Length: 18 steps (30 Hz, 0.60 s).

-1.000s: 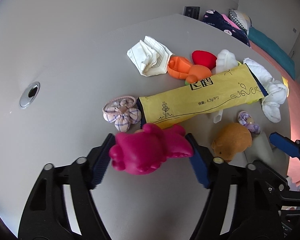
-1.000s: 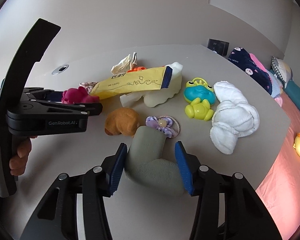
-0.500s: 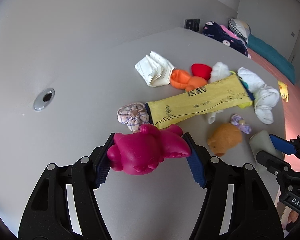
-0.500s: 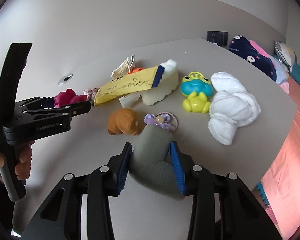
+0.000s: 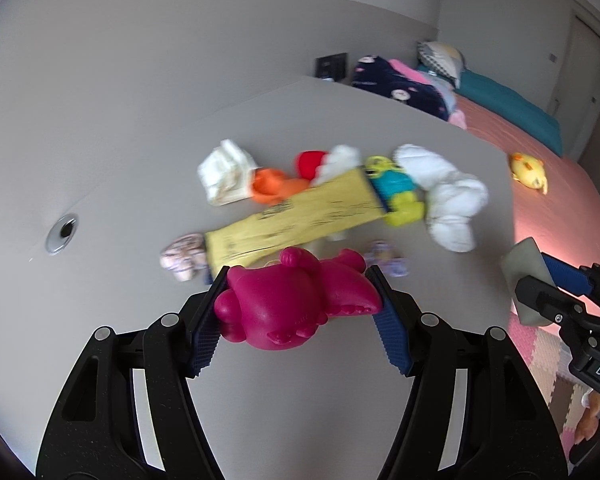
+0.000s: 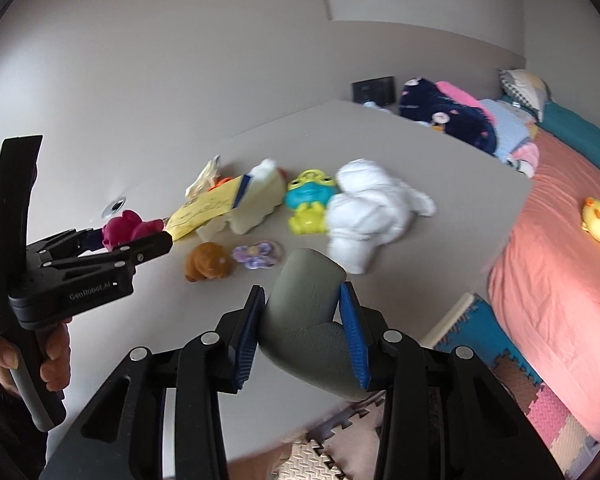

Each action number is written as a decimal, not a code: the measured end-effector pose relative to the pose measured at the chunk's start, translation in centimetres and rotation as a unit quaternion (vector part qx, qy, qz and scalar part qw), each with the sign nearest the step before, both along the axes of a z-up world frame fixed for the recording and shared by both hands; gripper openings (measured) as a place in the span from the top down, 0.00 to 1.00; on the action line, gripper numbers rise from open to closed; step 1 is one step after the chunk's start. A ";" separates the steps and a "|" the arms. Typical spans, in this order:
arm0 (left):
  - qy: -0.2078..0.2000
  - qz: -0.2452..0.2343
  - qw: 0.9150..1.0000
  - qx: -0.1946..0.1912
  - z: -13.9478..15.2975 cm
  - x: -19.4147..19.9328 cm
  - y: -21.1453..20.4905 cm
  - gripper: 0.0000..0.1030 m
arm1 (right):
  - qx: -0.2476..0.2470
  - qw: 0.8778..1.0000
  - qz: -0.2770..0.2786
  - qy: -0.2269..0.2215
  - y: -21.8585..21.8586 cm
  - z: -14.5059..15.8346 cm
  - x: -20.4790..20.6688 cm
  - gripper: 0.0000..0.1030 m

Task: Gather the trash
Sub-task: 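Carry the pig and the block with both grippers toward the black trash bin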

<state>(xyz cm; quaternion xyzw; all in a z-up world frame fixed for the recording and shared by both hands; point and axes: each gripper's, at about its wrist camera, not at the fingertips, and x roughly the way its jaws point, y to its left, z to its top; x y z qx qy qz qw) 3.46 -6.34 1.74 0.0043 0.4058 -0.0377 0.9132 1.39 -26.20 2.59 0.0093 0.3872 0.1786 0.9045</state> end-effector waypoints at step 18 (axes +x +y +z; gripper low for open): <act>-0.002 -0.121 0.993 0.003 0.5 0.1 -13.5 0.37 | 0.012 0.991 -0.130 -0.014 -12.7 1.3 -2.7 0.61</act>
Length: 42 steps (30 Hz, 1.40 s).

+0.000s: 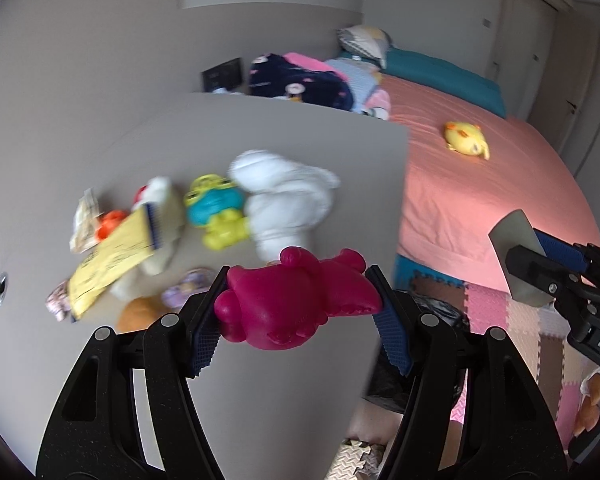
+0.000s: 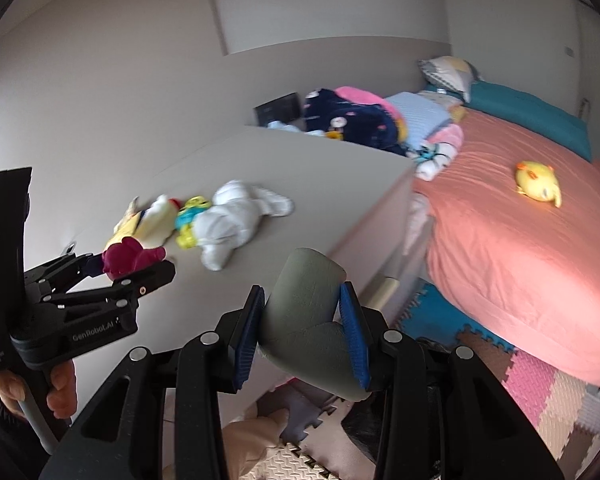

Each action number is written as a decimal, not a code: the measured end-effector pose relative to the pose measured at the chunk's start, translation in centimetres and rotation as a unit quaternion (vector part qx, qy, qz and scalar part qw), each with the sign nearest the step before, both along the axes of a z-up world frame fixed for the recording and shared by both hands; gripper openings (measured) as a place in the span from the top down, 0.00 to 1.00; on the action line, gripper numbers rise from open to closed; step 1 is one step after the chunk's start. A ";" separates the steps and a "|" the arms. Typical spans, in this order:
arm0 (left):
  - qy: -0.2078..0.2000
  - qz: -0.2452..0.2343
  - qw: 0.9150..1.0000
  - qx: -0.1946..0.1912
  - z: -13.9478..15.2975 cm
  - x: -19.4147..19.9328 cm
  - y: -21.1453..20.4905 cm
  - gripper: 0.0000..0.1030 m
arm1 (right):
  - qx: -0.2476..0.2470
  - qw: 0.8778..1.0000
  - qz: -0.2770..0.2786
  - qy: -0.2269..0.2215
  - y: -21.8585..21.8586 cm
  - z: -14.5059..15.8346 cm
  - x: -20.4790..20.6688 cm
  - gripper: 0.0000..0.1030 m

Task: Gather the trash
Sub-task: 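Carry the pig and the block with both grippers toward the black trash bin, then open both grippers to drop the pig and block into the bin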

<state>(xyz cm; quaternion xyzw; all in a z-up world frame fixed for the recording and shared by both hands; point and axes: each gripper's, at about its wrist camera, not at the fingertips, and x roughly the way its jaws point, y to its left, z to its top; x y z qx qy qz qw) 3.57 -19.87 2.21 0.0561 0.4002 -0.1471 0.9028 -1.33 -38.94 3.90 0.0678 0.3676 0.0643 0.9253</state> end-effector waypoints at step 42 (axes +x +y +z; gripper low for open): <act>0.070 -0.219 0.972 0.051 -5.9 -0.4 -21.8 0.06 | -0.020 0.966 -0.255 0.022 -21.0 -1.1 -2.7 0.17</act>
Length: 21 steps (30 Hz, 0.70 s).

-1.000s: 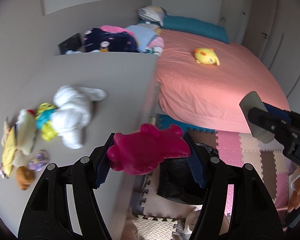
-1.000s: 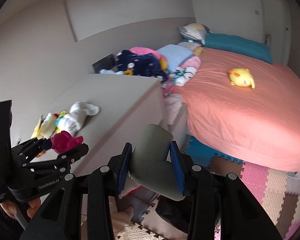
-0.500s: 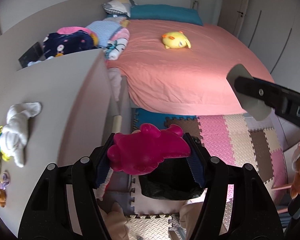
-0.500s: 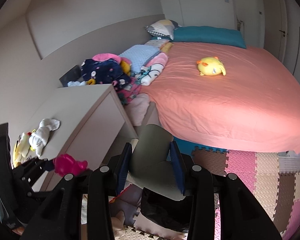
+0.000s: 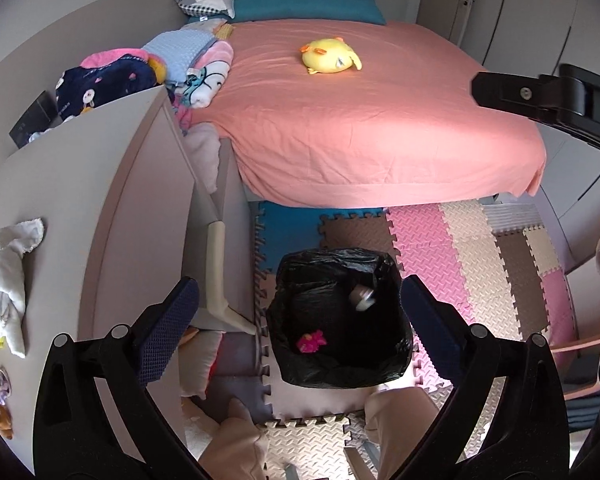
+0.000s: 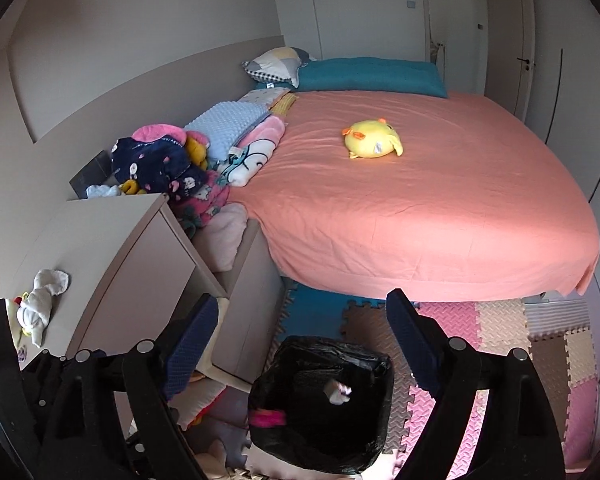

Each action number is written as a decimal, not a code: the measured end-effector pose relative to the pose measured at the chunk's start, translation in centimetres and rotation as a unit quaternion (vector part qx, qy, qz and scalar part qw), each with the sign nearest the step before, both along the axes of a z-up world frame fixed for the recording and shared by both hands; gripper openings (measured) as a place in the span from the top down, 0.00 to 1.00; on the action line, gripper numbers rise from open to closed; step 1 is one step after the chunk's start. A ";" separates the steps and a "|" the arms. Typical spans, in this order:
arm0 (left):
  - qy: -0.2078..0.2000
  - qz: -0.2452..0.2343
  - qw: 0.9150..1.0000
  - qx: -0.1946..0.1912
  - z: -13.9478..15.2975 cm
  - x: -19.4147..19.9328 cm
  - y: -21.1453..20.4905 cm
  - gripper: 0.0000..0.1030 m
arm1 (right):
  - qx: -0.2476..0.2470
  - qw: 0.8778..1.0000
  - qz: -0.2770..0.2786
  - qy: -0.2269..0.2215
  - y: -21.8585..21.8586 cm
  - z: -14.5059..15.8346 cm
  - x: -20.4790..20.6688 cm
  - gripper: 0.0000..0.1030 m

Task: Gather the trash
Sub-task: 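Open both grippers to drop the pig and block into the bin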

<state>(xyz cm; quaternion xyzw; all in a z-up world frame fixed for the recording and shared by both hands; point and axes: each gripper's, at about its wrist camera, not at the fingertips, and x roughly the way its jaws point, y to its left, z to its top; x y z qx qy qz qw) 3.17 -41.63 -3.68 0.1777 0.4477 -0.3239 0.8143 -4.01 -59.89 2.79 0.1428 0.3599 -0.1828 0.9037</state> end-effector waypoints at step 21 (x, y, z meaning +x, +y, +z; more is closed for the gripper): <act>-0.009 0.054 0.998 -0.027 1.7 0.1 5.8 0.06 | -0.003 0.999 0.041 -0.006 5.1 0.7 0.8 0.17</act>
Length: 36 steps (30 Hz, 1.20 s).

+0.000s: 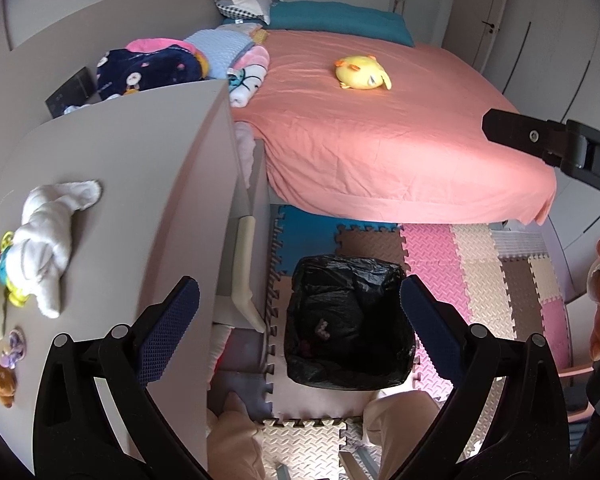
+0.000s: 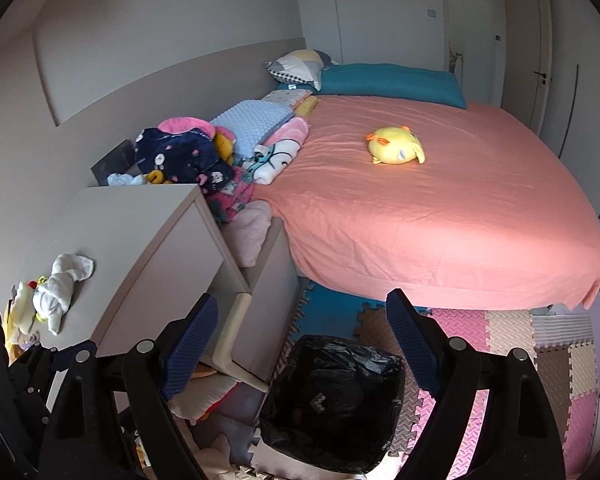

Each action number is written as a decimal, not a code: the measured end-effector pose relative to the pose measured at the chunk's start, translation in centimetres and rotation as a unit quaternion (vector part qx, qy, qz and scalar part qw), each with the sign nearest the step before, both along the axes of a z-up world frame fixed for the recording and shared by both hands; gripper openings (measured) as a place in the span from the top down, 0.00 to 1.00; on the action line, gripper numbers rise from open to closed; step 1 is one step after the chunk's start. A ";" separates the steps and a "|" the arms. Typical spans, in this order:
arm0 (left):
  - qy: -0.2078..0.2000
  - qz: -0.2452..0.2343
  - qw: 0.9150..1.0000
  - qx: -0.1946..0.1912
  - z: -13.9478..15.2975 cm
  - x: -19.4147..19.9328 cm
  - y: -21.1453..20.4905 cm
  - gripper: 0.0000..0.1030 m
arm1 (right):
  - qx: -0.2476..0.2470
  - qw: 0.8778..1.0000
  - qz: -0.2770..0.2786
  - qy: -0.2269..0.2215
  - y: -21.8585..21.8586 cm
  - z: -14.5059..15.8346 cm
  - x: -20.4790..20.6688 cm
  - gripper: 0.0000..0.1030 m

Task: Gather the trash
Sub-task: 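Move both open grippers back over the table toys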

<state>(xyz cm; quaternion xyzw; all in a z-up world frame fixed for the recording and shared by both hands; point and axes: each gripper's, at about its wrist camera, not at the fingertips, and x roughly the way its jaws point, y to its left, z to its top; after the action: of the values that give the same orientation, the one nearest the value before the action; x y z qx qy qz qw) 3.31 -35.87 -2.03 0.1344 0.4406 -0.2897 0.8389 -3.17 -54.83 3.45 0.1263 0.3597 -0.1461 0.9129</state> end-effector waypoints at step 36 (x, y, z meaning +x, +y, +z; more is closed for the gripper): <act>-0.038 0.184 0.982 0.005 1.3 0.8 21.0 0.06 | 0.011 0.986 0.165 -0.003 18.6 -0.6 7.1 0.17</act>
<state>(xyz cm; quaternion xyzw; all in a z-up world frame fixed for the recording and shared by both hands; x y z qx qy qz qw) 4.14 -14.84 -0.74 0.0657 0.4266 -0.1226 0.8937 3.91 -36.28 2.81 0.0754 0.3743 0.0104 0.9242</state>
